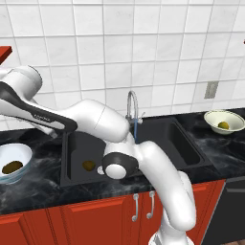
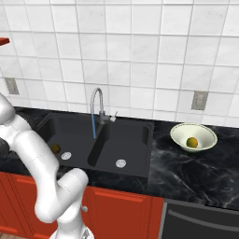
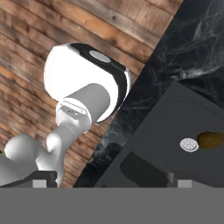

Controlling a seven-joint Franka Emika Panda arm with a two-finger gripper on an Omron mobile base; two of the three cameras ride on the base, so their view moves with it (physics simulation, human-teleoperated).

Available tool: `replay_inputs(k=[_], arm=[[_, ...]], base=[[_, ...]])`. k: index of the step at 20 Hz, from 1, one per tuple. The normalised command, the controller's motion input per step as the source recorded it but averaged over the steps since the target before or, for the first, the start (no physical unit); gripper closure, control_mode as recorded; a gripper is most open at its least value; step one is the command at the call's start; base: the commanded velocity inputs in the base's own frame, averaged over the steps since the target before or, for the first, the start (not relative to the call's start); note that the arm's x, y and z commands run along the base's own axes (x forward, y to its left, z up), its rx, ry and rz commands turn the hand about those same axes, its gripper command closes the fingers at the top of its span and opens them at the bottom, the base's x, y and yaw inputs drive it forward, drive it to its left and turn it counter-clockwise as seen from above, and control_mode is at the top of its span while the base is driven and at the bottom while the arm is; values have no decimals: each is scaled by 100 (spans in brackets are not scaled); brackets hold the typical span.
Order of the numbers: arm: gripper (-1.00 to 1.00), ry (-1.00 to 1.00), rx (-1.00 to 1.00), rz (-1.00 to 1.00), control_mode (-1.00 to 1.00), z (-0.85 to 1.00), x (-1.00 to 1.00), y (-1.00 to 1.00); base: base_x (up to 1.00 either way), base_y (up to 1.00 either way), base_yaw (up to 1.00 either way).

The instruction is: Pick the avocados from the sink and place them in one bowl. Place the orange in the other bowl. Then turn off the sink faucet.

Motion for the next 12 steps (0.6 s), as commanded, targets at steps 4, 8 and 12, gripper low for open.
replay_inputs(k=[4,8,12], arm=[[-100,0,-8,0,-100,18,-42,-65],[-100,0,-8,0,-100,15,-39,-66],[-100,0,-6,0,-100,9,-34,-64]], base=[[0,0,0],[0,0,0],[0,0,0]])
